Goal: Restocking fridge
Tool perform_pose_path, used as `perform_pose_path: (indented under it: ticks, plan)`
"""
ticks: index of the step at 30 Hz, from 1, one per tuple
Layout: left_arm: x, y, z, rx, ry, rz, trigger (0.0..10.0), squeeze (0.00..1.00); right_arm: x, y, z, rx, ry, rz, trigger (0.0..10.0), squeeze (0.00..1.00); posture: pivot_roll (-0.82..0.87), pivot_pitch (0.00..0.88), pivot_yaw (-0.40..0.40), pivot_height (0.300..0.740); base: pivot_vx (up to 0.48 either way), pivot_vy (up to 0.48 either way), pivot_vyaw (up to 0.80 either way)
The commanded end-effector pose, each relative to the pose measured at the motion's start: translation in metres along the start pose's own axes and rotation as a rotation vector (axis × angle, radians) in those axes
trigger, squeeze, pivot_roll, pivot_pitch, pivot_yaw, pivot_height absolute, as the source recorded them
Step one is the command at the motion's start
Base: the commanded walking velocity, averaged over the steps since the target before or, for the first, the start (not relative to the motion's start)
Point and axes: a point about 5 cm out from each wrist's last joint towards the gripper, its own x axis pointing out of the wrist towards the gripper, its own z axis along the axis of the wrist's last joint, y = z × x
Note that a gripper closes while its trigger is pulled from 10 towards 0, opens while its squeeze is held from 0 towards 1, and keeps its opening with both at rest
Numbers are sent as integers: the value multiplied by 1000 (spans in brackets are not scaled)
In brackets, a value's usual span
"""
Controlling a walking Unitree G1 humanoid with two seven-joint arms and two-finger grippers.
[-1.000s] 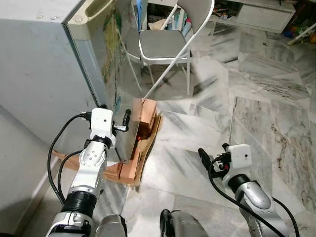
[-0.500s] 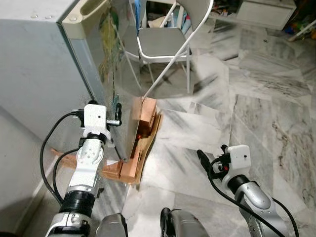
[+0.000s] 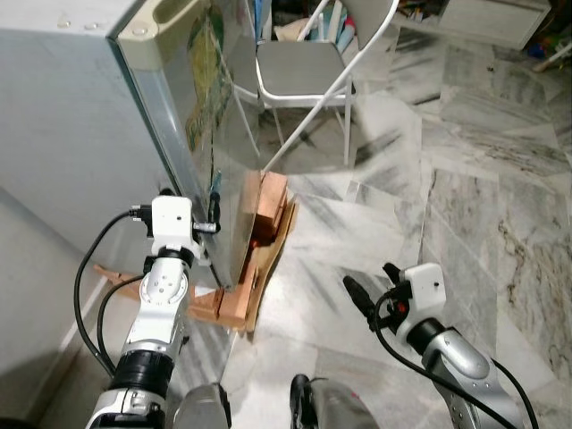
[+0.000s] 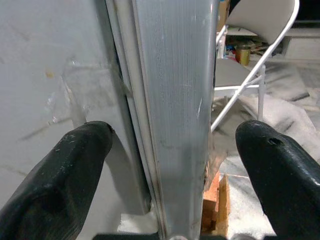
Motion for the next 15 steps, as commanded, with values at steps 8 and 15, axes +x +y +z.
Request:
perform_pose_path:
  ticks: [8, 15]
  plan:
    - [4, -13, 16, -29, -62, -79, 10000, 0, -10, -21, -11, -82, 2, -101, 10000, 0, -4, 128, -35, 740, 0, 0, 0]
    - [3, -19, 16, -38, -61, -102, 10000, 0, 2, -24, 13, -176, -118, -107, 10000, 0, -7, 128, -28, 740, 0, 0, 0]
